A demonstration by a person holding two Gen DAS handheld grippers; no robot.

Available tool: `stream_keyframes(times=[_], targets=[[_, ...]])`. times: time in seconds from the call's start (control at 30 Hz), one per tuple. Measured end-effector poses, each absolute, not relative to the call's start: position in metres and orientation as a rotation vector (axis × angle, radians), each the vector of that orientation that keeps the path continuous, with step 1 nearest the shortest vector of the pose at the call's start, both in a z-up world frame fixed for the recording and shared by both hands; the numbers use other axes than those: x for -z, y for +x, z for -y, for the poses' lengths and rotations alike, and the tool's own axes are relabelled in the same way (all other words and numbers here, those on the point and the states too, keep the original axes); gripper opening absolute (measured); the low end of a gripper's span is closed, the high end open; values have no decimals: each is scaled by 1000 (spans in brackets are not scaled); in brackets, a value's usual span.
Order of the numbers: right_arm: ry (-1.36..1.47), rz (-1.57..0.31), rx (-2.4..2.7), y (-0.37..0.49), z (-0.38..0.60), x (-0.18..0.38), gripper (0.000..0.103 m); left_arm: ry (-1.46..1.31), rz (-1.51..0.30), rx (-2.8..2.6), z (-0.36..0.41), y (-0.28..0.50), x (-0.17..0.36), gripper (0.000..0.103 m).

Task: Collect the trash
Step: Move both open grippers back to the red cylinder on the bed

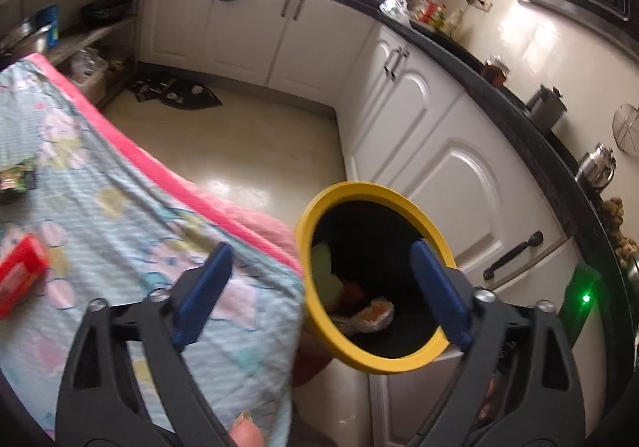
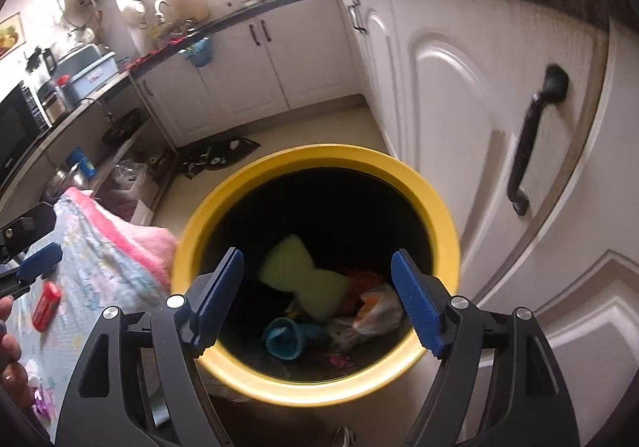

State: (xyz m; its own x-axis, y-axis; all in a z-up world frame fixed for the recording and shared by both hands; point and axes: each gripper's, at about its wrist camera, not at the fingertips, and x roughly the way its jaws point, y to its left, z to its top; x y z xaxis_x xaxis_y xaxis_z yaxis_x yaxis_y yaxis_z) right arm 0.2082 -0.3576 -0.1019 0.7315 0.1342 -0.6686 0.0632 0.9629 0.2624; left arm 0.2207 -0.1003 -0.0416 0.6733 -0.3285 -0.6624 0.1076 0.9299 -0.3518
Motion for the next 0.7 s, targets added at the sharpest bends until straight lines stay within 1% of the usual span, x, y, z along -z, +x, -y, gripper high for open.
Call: stream_keyframes(times=[0.07,0.4,0.7], targets=[[270,-735,-64,206,348,93,77,-304,-779,225,87,212,36,92],[208,-662,-238,183,284,48,82,-346,-700,68,12,166,13,92],[141,-660,-405,172,220,27,82,-376,-651,-68,-53,124,0,92]])
